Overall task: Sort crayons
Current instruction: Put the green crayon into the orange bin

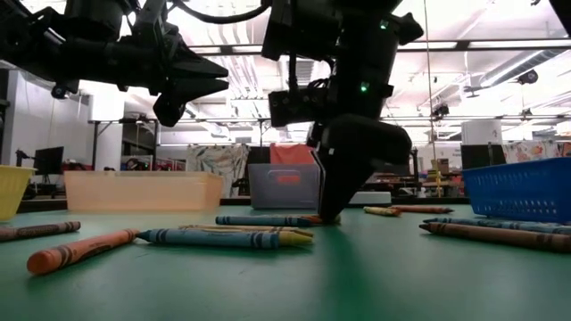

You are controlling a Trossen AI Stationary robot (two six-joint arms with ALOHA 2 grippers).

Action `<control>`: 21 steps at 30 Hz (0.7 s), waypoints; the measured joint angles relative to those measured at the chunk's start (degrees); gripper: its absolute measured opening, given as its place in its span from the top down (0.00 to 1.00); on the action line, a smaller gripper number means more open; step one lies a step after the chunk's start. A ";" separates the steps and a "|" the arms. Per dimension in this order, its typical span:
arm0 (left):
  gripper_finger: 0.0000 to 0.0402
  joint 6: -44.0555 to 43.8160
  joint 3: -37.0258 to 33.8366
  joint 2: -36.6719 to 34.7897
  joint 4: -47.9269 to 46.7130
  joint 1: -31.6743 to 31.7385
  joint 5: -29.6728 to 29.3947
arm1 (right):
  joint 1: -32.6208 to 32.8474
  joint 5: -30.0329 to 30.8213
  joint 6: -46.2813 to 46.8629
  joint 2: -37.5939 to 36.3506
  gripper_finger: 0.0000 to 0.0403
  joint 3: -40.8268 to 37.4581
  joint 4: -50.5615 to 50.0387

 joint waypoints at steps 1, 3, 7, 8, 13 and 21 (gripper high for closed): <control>0.78 0.00 -0.02 0.00 0.00 0.01 0.00 | -0.26 0.02 -0.24 0.02 0.91 -0.02 0.00; 0.78 0.09 -0.01 0.00 0.00 0.00 0.00 | -0.79 0.15 -0.87 0.04 0.96 -0.03 -0.02; 0.78 0.91 -0.02 0.00 0.04 0.01 0.00 | -1.93 0.68 -1.54 -0.22 0.97 -0.09 -0.06; 0.78 0.98 -0.02 0.00 0.06 0.01 0.00 | -2.25 0.73 -1.88 -0.35 0.97 -0.11 -0.08; 0.78 1.20 -0.02 0.00 0.26 -0.01 -1.37 | -3.76 2.23 -4.68 -2.79 0.98 -0.48 -0.84; 0.78 3.63 -0.01 0.00 0.44 0.00 -1.51 | -6.82 2.22 -4.70 -11.50 0.98 -2.27 1.32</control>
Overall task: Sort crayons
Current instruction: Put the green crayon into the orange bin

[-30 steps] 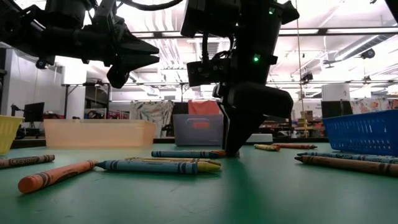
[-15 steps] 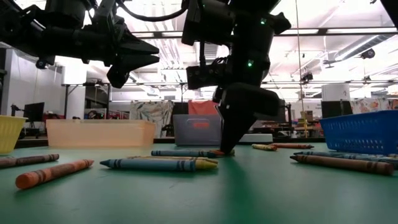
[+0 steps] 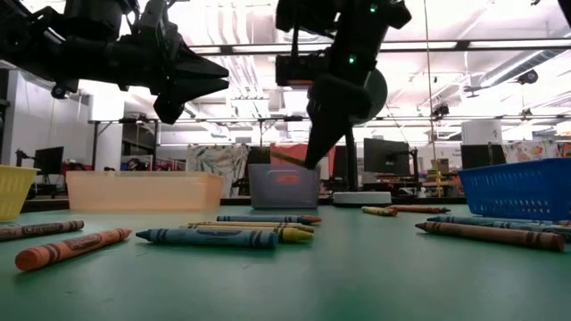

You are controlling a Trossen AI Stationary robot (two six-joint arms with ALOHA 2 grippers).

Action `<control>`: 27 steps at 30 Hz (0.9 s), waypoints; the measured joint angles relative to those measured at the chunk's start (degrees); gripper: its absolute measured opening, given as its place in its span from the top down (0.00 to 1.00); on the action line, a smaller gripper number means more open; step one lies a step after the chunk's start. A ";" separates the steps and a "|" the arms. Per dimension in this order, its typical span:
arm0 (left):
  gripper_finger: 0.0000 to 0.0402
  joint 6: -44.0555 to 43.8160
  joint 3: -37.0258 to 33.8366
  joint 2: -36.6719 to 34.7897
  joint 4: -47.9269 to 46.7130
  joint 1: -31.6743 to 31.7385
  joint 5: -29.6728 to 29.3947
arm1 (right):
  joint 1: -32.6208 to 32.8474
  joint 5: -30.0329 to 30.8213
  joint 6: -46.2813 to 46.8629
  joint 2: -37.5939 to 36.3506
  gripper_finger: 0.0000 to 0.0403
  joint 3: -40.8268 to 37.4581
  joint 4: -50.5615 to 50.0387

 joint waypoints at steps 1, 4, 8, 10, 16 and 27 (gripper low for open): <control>0.78 0.70 -0.01 0.00 0.03 0.01 0.00 | -0.25 -0.11 0.01 -0.87 0.98 -0.88 1.49; 0.78 2.34 -0.01 0.00 0.55 0.00 0.02 | -0.47 -0.14 -0.46 -4.37 0.98 -4.72 8.54; 0.78 4.24 0.01 0.00 0.62 -0.01 0.14 | -0.29 -0.53 -0.23 -8.66 0.98 -12.88 21.85; 0.77 5.40 0.01 0.00 0.65 -0.01 0.97 | -0.20 -0.63 -0.19 -10.29 0.98 -17.48 30.05; 0.70 8.57 0.01 0.00 2.93 -0.38 6.24 | -0.23 -2.88 -4.62 -13.76 0.98 -26.98 57.28; 0.57 11.90 0.01 5.42 15.90 -2.13 6.76 | -0.29 -7.23 -8.77 -13.43 0.98 -25.63 69.10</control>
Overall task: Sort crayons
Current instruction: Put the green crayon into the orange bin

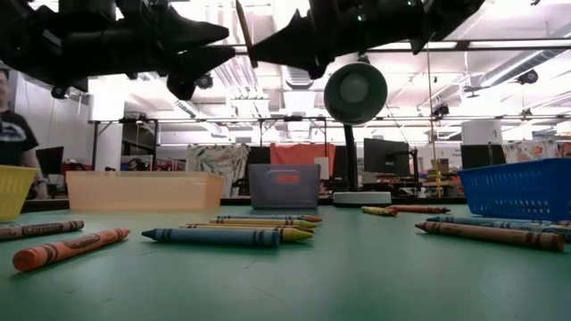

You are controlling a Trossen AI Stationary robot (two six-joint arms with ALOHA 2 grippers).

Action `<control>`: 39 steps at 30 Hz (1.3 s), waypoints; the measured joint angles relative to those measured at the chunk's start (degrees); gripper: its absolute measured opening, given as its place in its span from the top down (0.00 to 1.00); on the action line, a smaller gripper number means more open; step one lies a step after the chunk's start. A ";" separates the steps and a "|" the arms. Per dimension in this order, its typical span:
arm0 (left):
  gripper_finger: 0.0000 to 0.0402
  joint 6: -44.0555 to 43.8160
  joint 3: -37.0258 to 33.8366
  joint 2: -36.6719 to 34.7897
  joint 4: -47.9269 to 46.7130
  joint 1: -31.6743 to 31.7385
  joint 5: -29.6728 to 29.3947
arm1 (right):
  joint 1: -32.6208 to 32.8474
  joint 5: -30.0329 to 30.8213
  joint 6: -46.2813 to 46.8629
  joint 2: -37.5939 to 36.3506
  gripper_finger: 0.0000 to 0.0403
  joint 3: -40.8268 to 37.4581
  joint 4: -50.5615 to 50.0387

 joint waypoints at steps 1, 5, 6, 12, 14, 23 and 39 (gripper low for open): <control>0.57 0.00 0.00 1.24 1.89 -0.02 0.00 | -0.15 0.05 0.02 0.00 0.98 0.40 0.00; 0.58 0.00 0.00 7.13 11.24 -0.07 0.32 | -0.41 0.20 1.41 1.11 0.98 1.67 0.28; 0.59 0.01 0.00 8.66 13.96 -0.07 0.85 | -0.53 0.33 1.98 1.70 0.98 1.74 -0.11; 0.61 1.24 -0.09 14.46 23.68 -0.07 1.41 | -1.08 0.64 3.22 4.11 0.98 2.74 0.06; 0.62 1.29 -0.11 15.17 24.22 -0.07 1.43 | -1.14 0.67 3.87 4.28 0.98 2.74 -0.05; 0.87 2.54 -0.39 15.08 23.37 -0.02 1.36 | -1.12 0.67 4.30 4.28 0.98 2.79 0.02; 0.99 1.09 -0.52 7.79 12.02 1.18 -2.10 | -1.19 7.31 8.31 2.96 0.74 8.45 -12.60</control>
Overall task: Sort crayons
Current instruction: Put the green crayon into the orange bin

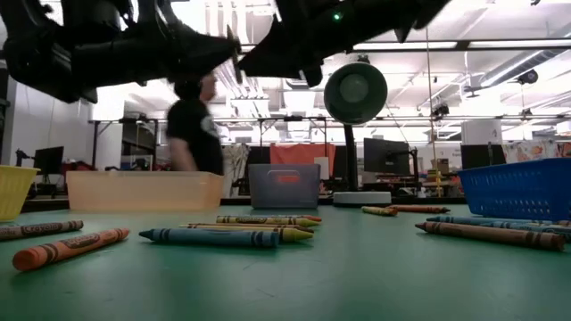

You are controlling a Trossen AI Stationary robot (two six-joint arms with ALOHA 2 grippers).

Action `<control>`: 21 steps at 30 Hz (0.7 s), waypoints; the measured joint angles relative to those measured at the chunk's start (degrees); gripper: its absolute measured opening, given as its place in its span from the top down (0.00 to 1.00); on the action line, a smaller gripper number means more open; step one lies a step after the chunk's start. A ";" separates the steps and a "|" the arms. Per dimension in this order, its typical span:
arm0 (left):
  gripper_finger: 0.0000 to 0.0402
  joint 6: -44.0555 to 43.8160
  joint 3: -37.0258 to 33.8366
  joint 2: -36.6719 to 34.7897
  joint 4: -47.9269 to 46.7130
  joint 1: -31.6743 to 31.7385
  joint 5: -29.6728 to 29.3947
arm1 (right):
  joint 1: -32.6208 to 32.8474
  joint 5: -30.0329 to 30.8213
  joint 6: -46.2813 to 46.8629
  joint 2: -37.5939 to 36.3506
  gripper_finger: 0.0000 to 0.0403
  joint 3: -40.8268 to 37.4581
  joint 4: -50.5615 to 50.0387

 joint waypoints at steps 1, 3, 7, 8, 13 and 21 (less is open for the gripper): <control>0.99 -0.06 0.00 -2.10 -4.83 0.46 -2.06 | -0.04 1.73 -0.09 -0.12 0.72 1.18 -2.39; 1.00 -0.71 0.04 -7.34 -16.16 1.85 -7.49 | -0.13 4.92 -0.22 -0.20 0.69 3.74 -7.44; 1.00 -4.92 2.47 -19.39 -42.75 5.45 -15.95 | -0.02 7.45 -0.83 -0.23 0.66 8.22 -16.65; 1.00 -6.30 3.69 -22.04 -50.41 6.39 -17.77 | -0.04 7.45 -0.81 -0.25 0.65 8.89 -18.10; 1.00 -15.10 11.62 -28.19 -87.22 11.06 -36.41 | -0.03 7.44 -1.26 -0.25 0.64 10.93 -19.97; 1.00 -17.02 19.78 -23.73 -102.05 22.93 -31.03 | -0.04 7.43 -2.23 -0.27 0.66 11.66 -19.99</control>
